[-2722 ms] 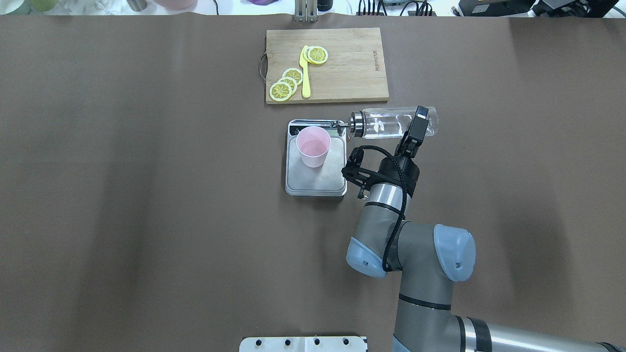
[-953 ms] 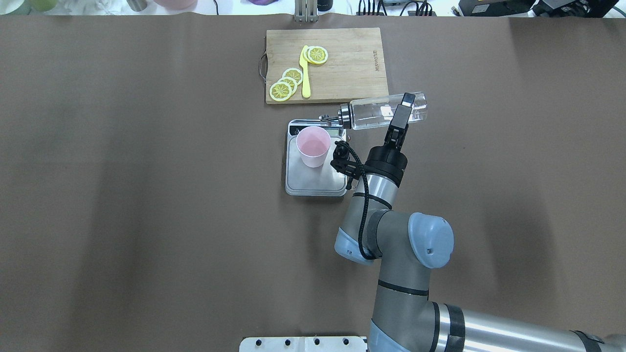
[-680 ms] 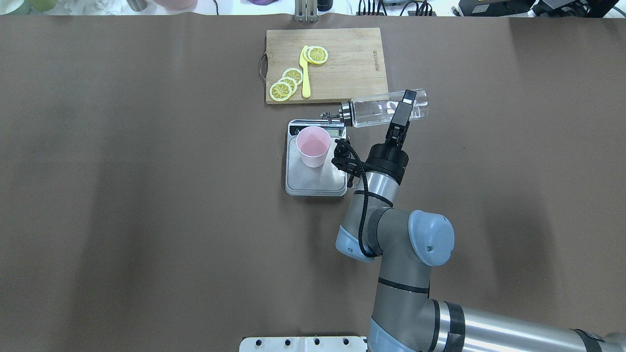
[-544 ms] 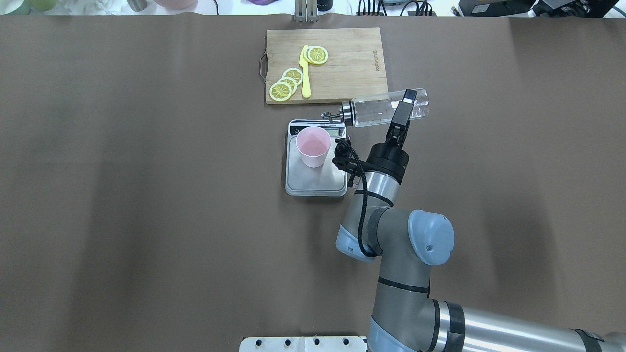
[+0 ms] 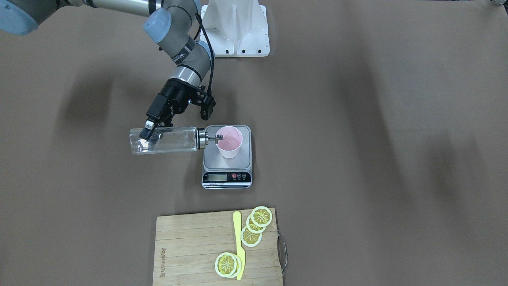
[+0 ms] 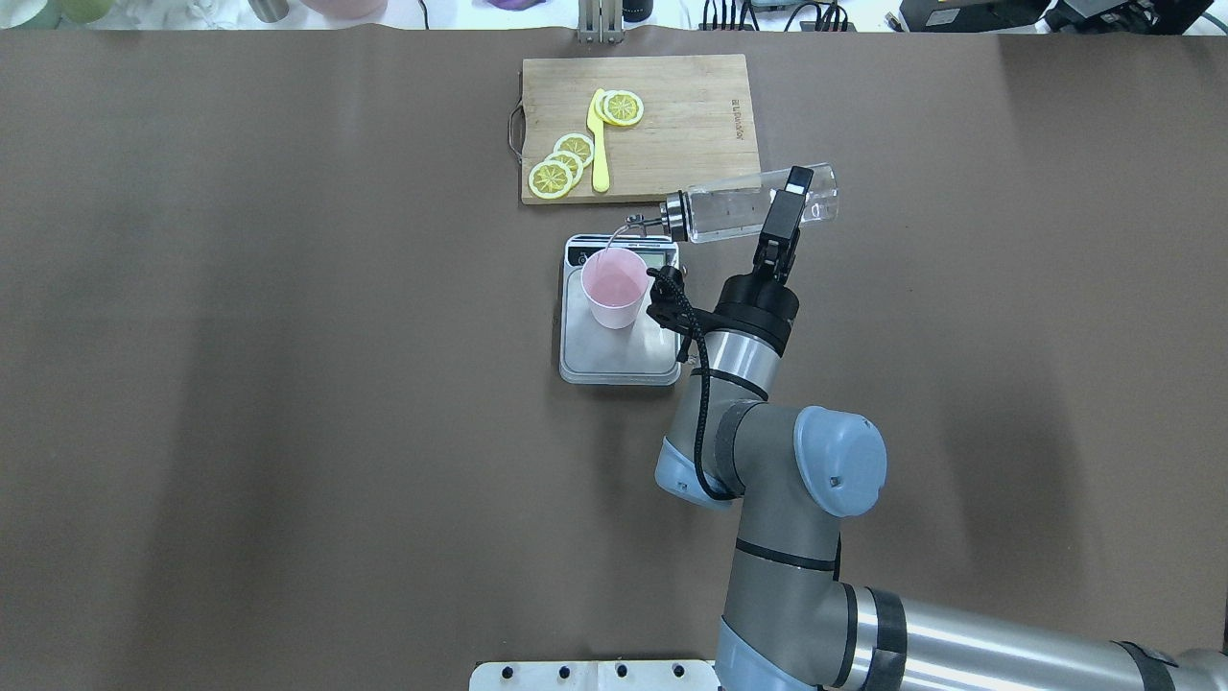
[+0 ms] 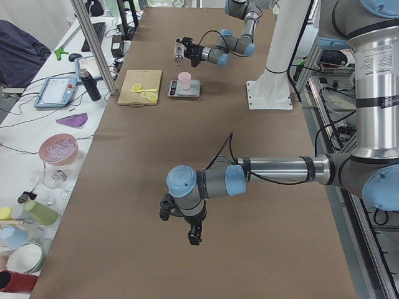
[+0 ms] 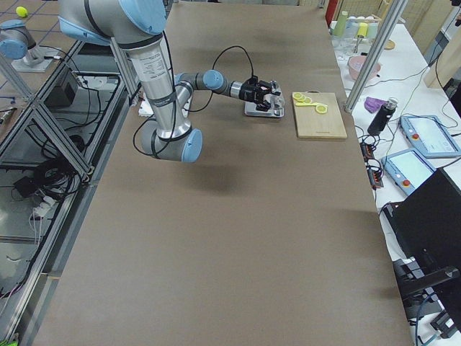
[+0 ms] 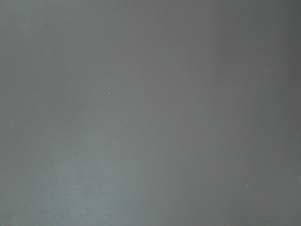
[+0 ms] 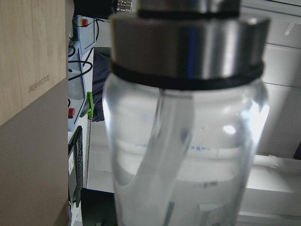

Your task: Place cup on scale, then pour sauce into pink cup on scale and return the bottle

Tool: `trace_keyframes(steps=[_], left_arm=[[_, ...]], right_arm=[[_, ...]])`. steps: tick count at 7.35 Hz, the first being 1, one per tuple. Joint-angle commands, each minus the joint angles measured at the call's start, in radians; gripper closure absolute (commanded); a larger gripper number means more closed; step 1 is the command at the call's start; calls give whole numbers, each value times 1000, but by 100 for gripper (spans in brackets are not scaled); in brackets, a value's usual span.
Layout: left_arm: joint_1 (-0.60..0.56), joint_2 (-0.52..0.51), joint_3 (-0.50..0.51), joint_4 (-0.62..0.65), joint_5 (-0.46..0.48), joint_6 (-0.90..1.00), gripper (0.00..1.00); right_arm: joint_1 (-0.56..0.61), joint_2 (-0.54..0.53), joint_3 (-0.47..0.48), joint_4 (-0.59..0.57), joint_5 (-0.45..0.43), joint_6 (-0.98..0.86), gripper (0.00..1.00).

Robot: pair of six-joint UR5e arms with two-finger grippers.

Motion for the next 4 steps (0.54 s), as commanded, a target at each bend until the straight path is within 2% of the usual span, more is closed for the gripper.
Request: trace_keyframes(steps=[1,4], left_arm=[[1,0,2,0,-34,0,2],[1,0,-1,0,-34,0,2]], right_arm=[[2,-1,0,-2,-6,2,100],[4,-6,0,-2,-6,3,100]])
